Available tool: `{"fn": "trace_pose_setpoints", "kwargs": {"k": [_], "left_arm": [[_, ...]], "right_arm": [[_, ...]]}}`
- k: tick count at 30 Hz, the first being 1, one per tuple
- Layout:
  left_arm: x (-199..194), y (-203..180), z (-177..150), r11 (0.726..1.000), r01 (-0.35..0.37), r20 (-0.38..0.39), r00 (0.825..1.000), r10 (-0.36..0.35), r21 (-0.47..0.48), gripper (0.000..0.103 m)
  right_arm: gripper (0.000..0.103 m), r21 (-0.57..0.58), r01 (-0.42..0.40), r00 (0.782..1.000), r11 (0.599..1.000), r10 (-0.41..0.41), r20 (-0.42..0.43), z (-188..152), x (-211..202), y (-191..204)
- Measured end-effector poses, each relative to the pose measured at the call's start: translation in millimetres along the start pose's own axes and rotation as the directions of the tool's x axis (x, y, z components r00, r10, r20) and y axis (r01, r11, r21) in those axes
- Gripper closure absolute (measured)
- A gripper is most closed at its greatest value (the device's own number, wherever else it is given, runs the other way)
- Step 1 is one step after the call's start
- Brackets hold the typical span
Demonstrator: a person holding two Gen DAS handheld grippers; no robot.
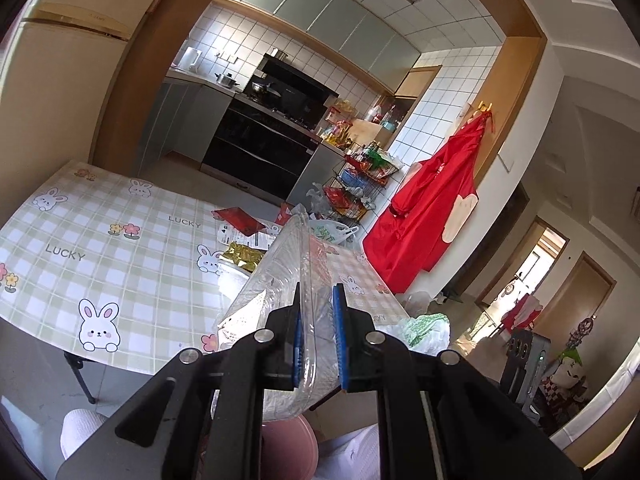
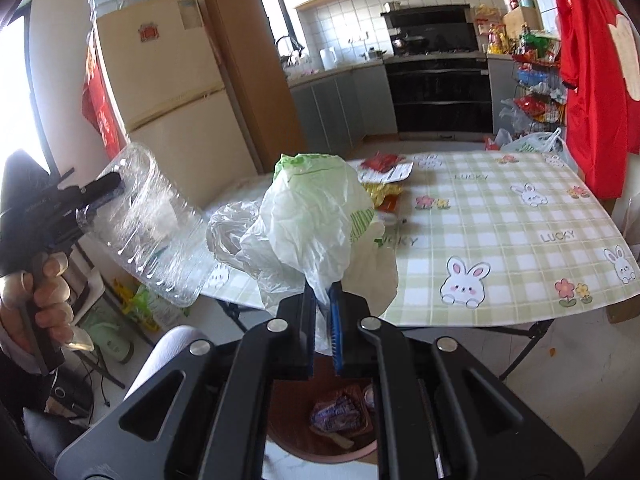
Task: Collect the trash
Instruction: 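Drop the white bag into the bin with the right gripper while the left carries the container, then open the left gripper over the pink bin to drop the clear container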
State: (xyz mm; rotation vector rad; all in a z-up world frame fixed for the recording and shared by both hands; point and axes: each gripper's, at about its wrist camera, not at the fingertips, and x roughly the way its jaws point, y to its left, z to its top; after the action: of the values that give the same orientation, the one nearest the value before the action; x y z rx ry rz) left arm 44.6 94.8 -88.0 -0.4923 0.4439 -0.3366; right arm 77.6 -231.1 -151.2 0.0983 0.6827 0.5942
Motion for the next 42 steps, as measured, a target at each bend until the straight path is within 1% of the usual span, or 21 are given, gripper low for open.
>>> {"fn": "trace_pose_setpoints", "kwargs": {"k": [8,12,19,22,24,26,28,30,31,32,33,35,36,39,42], "left_arm": [[19,14,-11,1.0,-0.019,-0.046,0.999,0.018,-0.023,0.09],[25,17,-15,0.999,-0.036,-0.047,0.998,0.035,-0.02,0.09],[32,22,-18,0.999,-0.034,-0.059,0.998,0.032,-0.028,0.09],[34,22,-20,0.999,-0.03,-0.068,0.997,0.028,-0.028,0.09],[34,21,-21,0.999,-0.026,-0.073,0.997,0.024,-0.026,0.09],[35,21,-22,0.999,-0.024,-0.076,0.997,0.022,-0.025,0.09],[35,20,-22,1.0,-0.022,-0.074,0.997,0.02,-0.022,0.09],[35,20,-23,1.0,-0.019,-0.073,0.997,0.018,-0.018,0.09],[36,21,-22,1.0,-0.017,-0.074,0.997,0.015,-0.018,0.09],[37,21,-22,1.0,-0.015,-0.076,0.997,0.013,-0.017,0.09],[38,21,-23,1.0,-0.012,-0.079,0.997,0.01,-0.018,0.09],[40,23,-25,0.999,0.004,-0.091,0.996,-0.007,-0.033,0.09],[42,25,-26,0.998,0.02,-0.098,0.995,-0.025,-0.053,0.09],[47,28,-30,0.993,0.056,-0.126,0.99,-0.068,-0.103,0.09],[55,26,-36,0.992,0.07,-0.157,0.984,-0.086,-0.104,0.09]], "right_arm": [[0.093,0.023,-0.006,0.995,1.0,0.008,-0.104,-16,23,-5],[0.093,0.031,-0.005,0.99,0.999,0.009,-0.142,-22,35,-9],[0.092,0.033,-0.019,0.981,0.999,0.025,-0.19,-30,47,-7],[0.081,0.036,-0.026,0.977,0.999,0.033,-0.21,-32,51,-5],[0.066,0.037,-0.033,0.975,0.999,0.04,-0.217,-34,52,-4],[0.06,0.034,-0.035,0.975,0.999,0.041,-0.217,-34,52,-1],[0.046,0.028,-0.027,0.976,0.999,0.032,-0.213,-33,52,-1],[0.03,0.032,-0.022,0.981,0.999,0.028,-0.192,-31,49,-1],[0.025,0.033,-0.016,0.984,0.999,0.022,-0.177,-29,47,-1],[0.014,0.031,-0.001,0.988,1.0,0.005,-0.155,-27,43,0],[0.005,0.027,0.014,0.991,1.0,-0.011,-0.135,-24,40,-1],[0.005,0.012,0.065,0.995,0.998,-0.064,-0.073,-20,32,-1],[0.005,0.0,0.091,0.994,0.996,-0.09,-0.056,-18,29,-1],[0.006,-0.027,0.177,0.984,0.984,-0.178,-0.031,-15,26,-1],[0.006,-0.016,0.208,0.978,0.978,-0.208,-0.007,-14,23,-7]]}}
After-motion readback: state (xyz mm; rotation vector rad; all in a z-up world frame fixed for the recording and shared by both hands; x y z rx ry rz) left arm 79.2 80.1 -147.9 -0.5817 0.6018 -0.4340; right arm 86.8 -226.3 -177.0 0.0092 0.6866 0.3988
